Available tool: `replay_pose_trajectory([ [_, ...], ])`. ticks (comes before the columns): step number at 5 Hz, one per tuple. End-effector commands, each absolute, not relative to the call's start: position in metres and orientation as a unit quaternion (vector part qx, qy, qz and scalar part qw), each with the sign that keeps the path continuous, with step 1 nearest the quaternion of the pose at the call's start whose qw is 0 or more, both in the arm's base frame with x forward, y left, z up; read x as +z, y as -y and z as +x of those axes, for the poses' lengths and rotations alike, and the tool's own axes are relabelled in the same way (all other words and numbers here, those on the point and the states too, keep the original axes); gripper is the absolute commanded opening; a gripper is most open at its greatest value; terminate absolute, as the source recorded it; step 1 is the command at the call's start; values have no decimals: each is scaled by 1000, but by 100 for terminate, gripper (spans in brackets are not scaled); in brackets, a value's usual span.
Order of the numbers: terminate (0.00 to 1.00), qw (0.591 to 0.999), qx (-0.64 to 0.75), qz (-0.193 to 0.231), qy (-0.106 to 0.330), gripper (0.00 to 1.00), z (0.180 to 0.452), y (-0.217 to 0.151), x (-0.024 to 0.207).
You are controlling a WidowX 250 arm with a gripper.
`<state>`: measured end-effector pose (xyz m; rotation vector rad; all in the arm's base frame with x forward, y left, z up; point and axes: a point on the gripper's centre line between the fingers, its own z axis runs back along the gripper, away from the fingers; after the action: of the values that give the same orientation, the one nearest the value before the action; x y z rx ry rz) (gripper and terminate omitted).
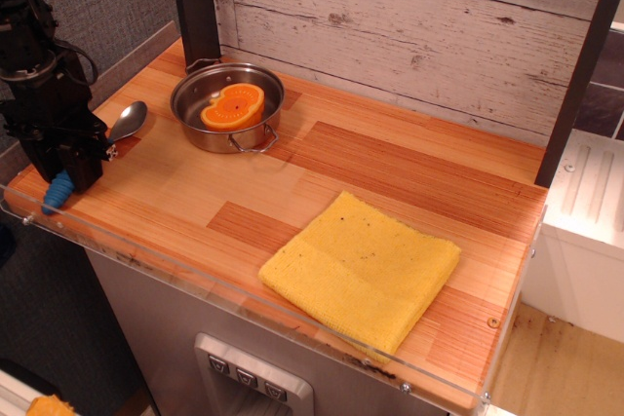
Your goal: Pick up the blue spoon and place it in front of the pot
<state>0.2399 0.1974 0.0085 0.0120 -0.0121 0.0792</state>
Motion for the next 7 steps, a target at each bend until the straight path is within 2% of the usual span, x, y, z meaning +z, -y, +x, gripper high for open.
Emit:
replay_pose_trajectory([
  [1, 0, 997, 25, 49, 57, 100, 243, -188, 56],
  [2, 0, 994, 36, 73, 72, 100, 240, -181, 81],
  [3, 0, 991, 56, 77, 97, 100, 239, -162, 122],
  [4, 0, 991, 57, 42, 109, 100, 249, -141, 137],
  [5, 0, 993, 42, 43, 98, 100, 256, -129, 133],
  [7, 0, 995, 21, 40, 84, 100, 256, -128, 127],
])
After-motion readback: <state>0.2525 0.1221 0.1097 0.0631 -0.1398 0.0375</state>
